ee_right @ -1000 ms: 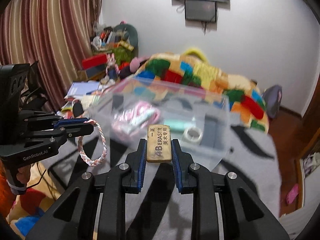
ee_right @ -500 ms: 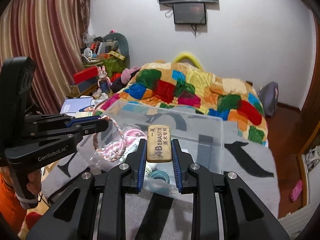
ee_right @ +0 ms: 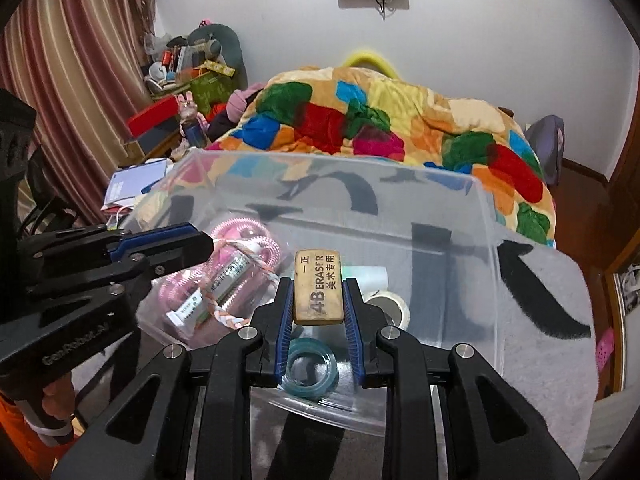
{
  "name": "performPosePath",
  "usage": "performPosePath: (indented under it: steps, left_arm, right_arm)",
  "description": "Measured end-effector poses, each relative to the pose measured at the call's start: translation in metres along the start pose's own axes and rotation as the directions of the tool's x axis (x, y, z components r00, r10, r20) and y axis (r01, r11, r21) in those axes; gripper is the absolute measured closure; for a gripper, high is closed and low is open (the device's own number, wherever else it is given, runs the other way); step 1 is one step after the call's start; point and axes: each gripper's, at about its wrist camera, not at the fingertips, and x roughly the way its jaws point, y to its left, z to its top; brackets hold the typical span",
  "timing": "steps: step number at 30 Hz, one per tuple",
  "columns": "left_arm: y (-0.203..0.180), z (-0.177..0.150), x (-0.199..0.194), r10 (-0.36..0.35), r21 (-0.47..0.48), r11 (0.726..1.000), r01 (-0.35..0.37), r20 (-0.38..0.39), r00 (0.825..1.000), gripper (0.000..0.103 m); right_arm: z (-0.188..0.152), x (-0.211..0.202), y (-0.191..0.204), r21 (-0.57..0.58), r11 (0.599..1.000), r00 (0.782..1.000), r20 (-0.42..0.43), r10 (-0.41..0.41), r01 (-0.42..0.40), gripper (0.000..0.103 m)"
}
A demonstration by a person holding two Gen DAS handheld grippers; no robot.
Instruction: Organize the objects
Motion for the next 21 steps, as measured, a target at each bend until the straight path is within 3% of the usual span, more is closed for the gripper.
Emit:
performPosePath:
  steps: [2,7,10,15,21]
  left_arm:
    - [0.000,0.000,-0.005,0.000,-0.003,1.000,0.000,0.012,1.000,0.084]
    - [0.000,-0.001,-0.024,-0.001,-0.004,1.000,0.001,0.053,0.999,0.083]
    - [0.000,-0.006,-0.042,-0.004,-0.010,1.000,0.005,0.090,0.996,0.072]
    - [0.001,-0.016,-0.066,0.003,-0.011,1.000,-0.002,0.140,0.990,0.051]
    - [-0.006,-0.034,-0.089,0.026,0.018,0.999,-0.030,0.187,0.982,0.026]
  right_arm:
    - [-0.001,-0.001,0.000,-0.008,1.000,1.000,-0.003,-0.001,0.001,0.080]
    - [0.000,-0.019,0.003,-0.027,1.000,0.999,0.032,-0.013,0.014,0.072]
    - [-0.001,-0.035,0.005,-0.034,0.999,0.998,0.065,-0.013,0.016,0.070]
    - [-0.008,-0.062,0.007,-0.028,1.000,0.992,0.122,-0.005,0.009,0.044]
    - [-0.022,-0.088,0.015,-0.042,0.999,0.982,0.189,-0.026,0.035,0.022]
